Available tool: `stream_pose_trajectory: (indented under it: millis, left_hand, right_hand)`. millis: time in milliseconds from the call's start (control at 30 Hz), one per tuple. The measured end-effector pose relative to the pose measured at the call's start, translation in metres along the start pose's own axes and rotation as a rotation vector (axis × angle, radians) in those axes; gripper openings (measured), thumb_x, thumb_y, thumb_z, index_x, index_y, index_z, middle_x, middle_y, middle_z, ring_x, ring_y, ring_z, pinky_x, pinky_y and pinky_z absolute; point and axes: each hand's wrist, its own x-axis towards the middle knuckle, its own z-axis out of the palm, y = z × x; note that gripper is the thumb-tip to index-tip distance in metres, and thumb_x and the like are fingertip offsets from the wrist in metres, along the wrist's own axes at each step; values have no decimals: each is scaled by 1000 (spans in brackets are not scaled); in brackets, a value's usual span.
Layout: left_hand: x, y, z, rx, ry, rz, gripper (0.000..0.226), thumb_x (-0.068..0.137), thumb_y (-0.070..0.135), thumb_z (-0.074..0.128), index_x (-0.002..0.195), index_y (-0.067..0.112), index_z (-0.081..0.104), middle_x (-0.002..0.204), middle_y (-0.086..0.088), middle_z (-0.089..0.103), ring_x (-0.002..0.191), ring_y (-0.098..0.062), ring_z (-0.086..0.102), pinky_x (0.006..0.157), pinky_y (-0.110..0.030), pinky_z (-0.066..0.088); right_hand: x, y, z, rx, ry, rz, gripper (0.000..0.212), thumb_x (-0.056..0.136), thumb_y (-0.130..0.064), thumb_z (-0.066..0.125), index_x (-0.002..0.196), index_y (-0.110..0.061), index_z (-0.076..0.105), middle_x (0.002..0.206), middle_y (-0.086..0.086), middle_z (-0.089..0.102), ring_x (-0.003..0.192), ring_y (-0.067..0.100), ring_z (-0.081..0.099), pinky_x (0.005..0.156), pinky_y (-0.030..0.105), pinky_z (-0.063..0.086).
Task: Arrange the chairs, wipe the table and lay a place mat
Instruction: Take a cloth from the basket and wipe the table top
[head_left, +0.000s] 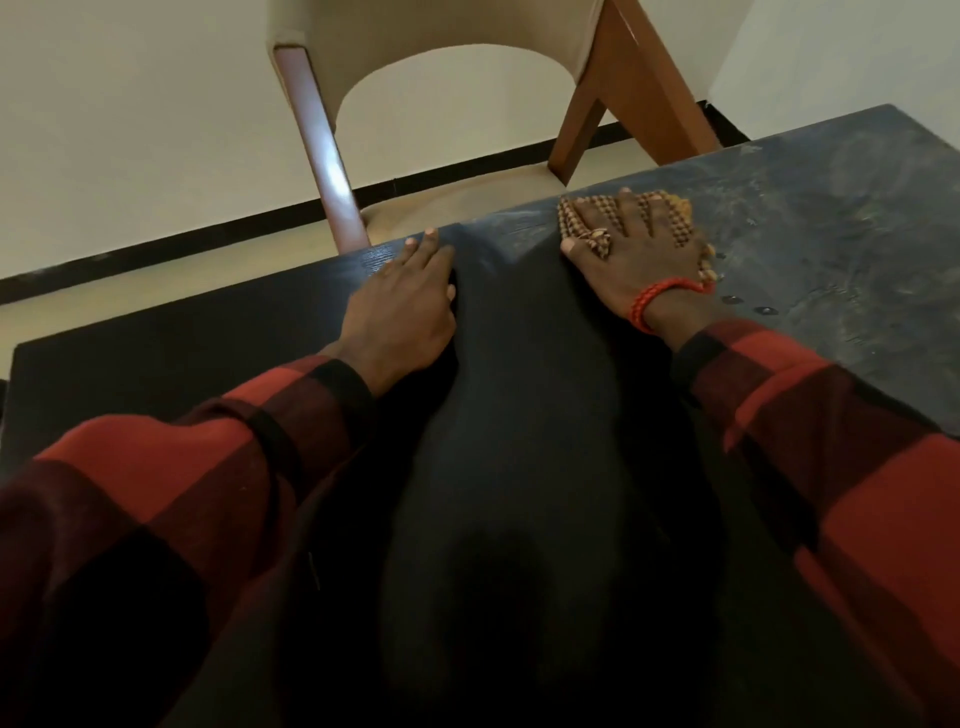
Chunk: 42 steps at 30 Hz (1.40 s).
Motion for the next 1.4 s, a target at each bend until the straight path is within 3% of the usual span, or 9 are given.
stream_pose_trajectory:
  millis: [100,300,400,533,700,833,967,1200,1400]
  left_hand:
    - [-3,-14,-6,-37,22,-13,50,106,25,40,154,15,32,167,-9,19,154,-26,19,122,-45,20]
    - [-9,-25,-9,-68,17,-82,53,105,26,41,156,19,29,168,-6,20,150,-29,28,117,-51,29]
    - [-11,-23,-7,-78,47,-91,49,106,30,40,154,21,33,164,-6,30,144,-30,40,112,-52,36]
    - [-8,-17,-1,-78,61,-105,49,107,32,38,154,19,33,164,-6,30,145,-28,39,114,-49,34]
    - [-1,-10,2,-87,33,-81,50,107,35,40,154,19,33,165,-6,27,148,-26,34,116,-47,30]
    - [1,-17,4,-97,46,-80,54,107,37,39,157,19,29,167,-4,23,150,-25,29,118,-47,27]
    - [-3,-21,6,-105,47,-84,54,107,37,40,157,19,30,166,-5,24,149,-25,31,117,-48,28]
    - [-19,1,8,-78,63,-64,47,106,33,40,151,18,37,165,-5,27,147,-26,36,113,-48,35]
    - [-40,34,16,-61,56,-20,49,107,33,39,152,16,37,165,-8,27,149,-28,32,115,-49,31]
  right_hand:
    - [3,-29,-2,14,-8,-8,68,95,-77,13,156,-51,-1,171,0,-4,155,37,-3,117,72,2]
    - [-10,-103,5,0,5,-269,75,91,-81,14,158,-48,4,171,-1,0,156,34,-3,116,72,-1]
    - [-8,-114,9,5,22,-348,77,88,-84,10,157,-50,9,171,-2,3,156,32,-1,116,72,-2]
    - [9,-97,9,-1,32,-368,65,93,-76,9,155,-55,10,170,-5,6,156,28,2,116,71,2]
    - [34,-28,-8,21,22,-147,64,96,-76,11,156,-53,5,170,-5,4,156,28,1,118,65,0]
    - [50,28,-10,-8,-30,27,68,92,-80,9,154,-56,-1,170,-5,0,156,31,-2,116,71,5]
    - [47,27,-9,-14,-58,8,65,92,-80,10,152,-58,-3,170,-6,-3,156,30,-3,115,71,4]
    - [-29,39,-5,-7,-49,-198,58,99,-71,17,153,-59,2,170,-11,-3,156,21,-6,119,66,0]
    - [-94,93,0,4,-30,-16,55,98,-71,16,151,-63,1,170,-12,-2,157,18,-5,120,65,3]
